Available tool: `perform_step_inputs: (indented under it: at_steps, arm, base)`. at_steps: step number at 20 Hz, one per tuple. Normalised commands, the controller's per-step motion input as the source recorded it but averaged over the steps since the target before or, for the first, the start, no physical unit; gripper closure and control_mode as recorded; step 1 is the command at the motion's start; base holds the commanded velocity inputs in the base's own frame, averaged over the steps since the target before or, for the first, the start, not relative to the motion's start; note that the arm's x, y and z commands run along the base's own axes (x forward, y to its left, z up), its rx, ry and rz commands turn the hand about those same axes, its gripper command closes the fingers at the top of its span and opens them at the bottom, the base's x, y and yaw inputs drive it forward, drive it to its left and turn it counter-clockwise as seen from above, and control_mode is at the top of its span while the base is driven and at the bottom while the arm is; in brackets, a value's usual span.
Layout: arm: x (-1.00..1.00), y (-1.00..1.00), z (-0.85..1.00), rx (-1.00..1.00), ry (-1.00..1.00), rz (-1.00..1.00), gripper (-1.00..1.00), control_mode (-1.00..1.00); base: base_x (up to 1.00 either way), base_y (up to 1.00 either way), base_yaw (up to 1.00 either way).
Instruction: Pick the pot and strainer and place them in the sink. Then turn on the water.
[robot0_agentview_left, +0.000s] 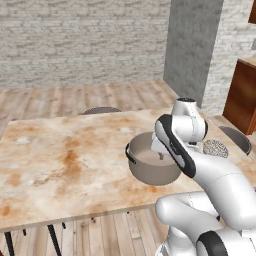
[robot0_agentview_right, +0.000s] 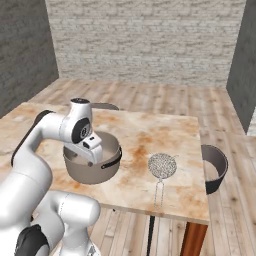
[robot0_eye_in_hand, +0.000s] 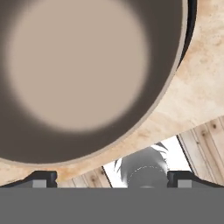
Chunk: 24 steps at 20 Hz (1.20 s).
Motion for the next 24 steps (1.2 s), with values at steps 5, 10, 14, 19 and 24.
perform_step_inputs:
  at_steps: [5,10,14,19,24]
  arm:
    - [0.19,0.0,-0.1,0.0,0.0,-0.06,-1.0,-1.0]
    - [0.22,0.0,-0.18,0.0,0.0,-0.05,-1.0,-1.0]
    - [0.2,0.0,-0.22,0.0,0.0,-0.05,-1.0,-1.0]
    - [0.15,-0.04,-0.22,0.0,0.0,-0.05,-1.0,-1.0]
    - [0.0,-0.05,-0.18,0.0,0.0,-0.05,-1.0,-1.0]
  base:
    - [0.0,0.0,0.0]
    - [0.0,0.0,0.0]
    - [0.0,0.0,0.0]
    - [0.0,0.0,0.0]
    - [0.0,0.0,0.0]
